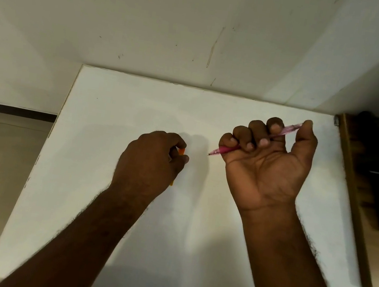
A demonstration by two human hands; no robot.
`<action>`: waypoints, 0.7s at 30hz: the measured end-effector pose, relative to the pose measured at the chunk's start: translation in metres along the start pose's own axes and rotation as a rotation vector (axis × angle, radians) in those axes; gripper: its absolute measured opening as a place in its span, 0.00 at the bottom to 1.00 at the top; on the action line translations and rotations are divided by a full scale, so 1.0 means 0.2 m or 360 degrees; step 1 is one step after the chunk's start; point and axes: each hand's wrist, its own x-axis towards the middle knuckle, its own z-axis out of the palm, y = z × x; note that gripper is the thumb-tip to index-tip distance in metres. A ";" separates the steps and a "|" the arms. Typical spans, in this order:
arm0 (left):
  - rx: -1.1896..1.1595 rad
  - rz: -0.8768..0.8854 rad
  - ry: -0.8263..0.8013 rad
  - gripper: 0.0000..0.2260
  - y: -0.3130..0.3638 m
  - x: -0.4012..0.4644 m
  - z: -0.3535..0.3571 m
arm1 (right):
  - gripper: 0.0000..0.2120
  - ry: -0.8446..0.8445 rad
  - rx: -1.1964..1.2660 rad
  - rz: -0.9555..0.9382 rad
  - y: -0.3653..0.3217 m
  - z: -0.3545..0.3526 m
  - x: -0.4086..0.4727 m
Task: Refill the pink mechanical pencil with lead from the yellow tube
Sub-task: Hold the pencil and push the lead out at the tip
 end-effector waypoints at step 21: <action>0.0009 -0.0032 -0.0055 0.09 0.01 -0.01 -0.03 | 0.21 -0.0070 -0.0019 0.0008 0.00 -0.01 -0.01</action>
